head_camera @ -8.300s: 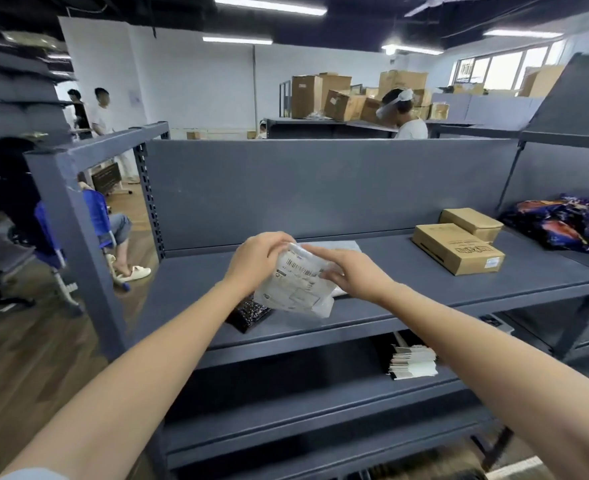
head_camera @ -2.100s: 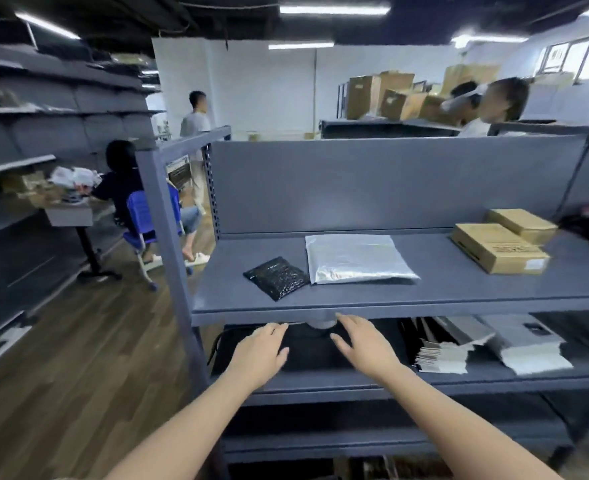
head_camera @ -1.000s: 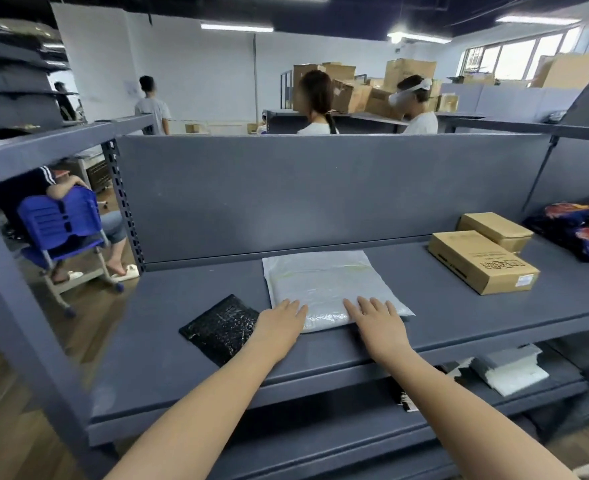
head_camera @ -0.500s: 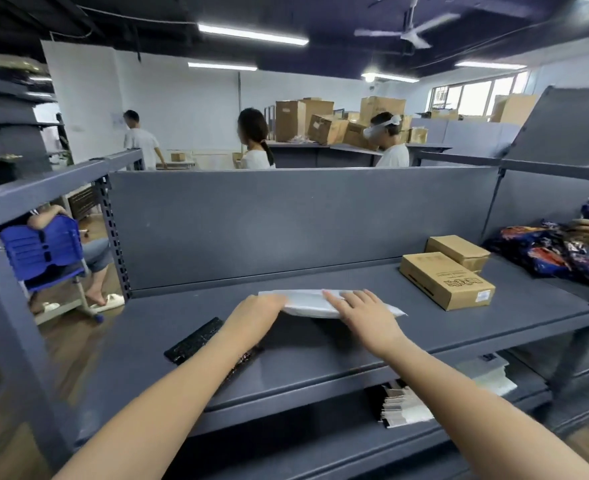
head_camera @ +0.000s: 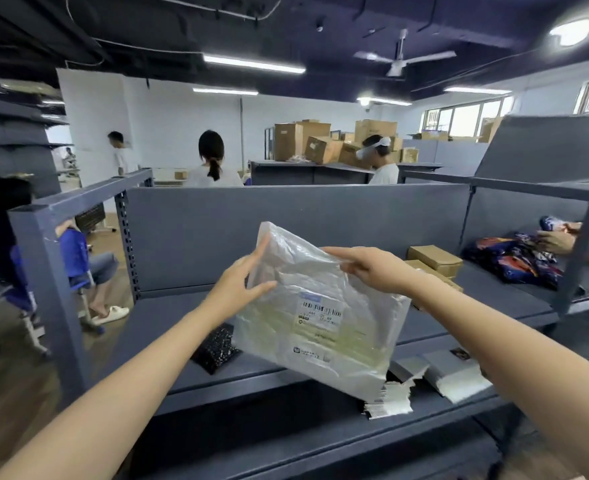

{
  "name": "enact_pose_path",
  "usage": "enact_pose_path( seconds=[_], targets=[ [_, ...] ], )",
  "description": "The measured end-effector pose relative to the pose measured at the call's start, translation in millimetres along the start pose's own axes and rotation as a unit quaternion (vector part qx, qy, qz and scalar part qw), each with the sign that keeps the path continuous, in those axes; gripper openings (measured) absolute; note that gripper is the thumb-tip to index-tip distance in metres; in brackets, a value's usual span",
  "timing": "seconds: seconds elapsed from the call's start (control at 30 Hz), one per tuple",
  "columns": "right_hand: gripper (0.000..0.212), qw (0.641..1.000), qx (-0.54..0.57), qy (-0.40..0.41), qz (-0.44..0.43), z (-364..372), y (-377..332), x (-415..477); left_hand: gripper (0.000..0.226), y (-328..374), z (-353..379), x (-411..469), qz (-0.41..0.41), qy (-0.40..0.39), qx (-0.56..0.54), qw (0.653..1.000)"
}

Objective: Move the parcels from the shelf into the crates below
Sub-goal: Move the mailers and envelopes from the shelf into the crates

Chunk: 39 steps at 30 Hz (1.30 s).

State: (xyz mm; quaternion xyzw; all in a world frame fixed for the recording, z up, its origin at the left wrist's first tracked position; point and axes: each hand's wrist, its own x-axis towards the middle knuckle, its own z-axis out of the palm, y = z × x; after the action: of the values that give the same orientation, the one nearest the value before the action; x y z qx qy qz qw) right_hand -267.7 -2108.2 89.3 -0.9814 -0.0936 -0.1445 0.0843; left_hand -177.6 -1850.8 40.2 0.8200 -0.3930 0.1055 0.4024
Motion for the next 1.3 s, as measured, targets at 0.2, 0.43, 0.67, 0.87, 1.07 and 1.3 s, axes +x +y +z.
enact_pose_path(
  seconds=[0.2,0.43,0.67,0.87,1.07,1.3],
  targets=[
    [0.042,0.986,0.152,-0.065,0.021,-7,-2,-20,0.084,9,16,-43,-0.027,-0.031,-0.118,0.992],
    [0.050,0.996,0.025,0.081,0.012,10,-7,-46,0.075,21,29,-70,-0.038,0.015,-0.149,0.988],
    [0.090,0.942,0.248,0.141,0.178,72,-7,-102,0.065,16,18,-92,-0.115,0.124,-0.154,0.974],
    [0.066,0.911,0.378,0.091,0.138,109,-41,-125,0.068,4,17,-123,-0.176,0.152,-0.140,0.962],
    [0.061,0.902,0.403,0.064,0.142,135,-60,-137,0.074,1,22,-179,-0.226,0.072,0.060,0.970],
    [0.063,0.896,0.424,-0.033,0.127,194,-91,-179,0.085,-11,38,-292,-0.302,0.082,0.019,0.949]
  ],
)
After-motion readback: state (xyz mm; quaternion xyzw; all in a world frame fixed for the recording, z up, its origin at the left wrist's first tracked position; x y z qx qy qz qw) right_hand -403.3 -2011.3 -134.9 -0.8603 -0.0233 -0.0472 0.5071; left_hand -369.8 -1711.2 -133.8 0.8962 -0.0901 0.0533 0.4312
